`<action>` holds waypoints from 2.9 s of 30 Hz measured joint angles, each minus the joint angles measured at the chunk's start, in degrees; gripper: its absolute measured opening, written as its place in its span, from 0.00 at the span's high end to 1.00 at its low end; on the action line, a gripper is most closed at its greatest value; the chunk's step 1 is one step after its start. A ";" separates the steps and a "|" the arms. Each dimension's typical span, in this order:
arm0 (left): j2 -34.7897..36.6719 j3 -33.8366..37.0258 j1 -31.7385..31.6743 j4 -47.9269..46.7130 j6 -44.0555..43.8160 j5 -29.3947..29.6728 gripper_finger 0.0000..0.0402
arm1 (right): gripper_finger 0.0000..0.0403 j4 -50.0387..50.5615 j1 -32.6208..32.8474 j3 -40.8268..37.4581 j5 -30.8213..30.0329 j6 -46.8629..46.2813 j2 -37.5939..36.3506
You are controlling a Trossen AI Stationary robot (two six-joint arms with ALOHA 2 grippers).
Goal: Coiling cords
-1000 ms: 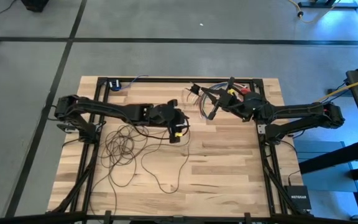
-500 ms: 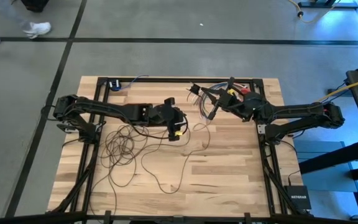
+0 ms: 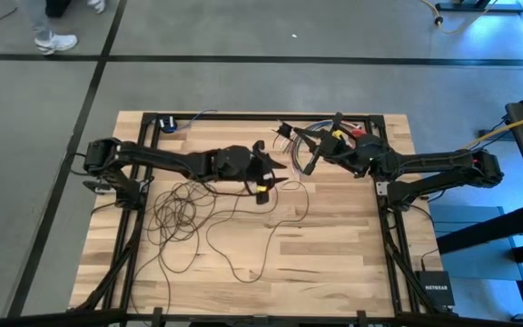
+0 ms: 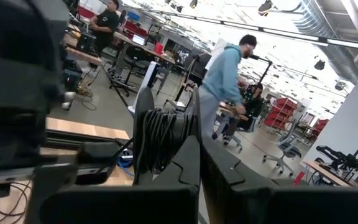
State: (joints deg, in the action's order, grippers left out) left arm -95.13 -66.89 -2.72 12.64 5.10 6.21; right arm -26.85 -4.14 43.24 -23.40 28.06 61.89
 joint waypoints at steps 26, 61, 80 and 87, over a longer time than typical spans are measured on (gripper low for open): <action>-5.70 0.01 -1.12 12.40 -5.50 -3.69 0.75 | 0.99 -0.11 -0.01 0.00 0.06 0.76 0.00; -4.67 -0.02 -10.04 6.58 7.38 11.32 0.99 | 0.99 3.76 -0.02 -0.10 4.36 -3.72 0.08; 10.58 0.02 -7.54 -8.57 6.55 8.87 0.99 | 0.99 17.63 0.00 0.02 -2.50 -3.59 0.55; 9.40 -0.02 -4.50 -7.01 1.67 5.91 1.00 | 0.99 14.82 0.04 0.02 -8.78 -1.27 3.10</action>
State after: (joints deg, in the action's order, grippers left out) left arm -85.73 -66.92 -7.21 5.63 6.77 12.12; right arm -12.03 -4.10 43.27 -32.18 26.79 64.98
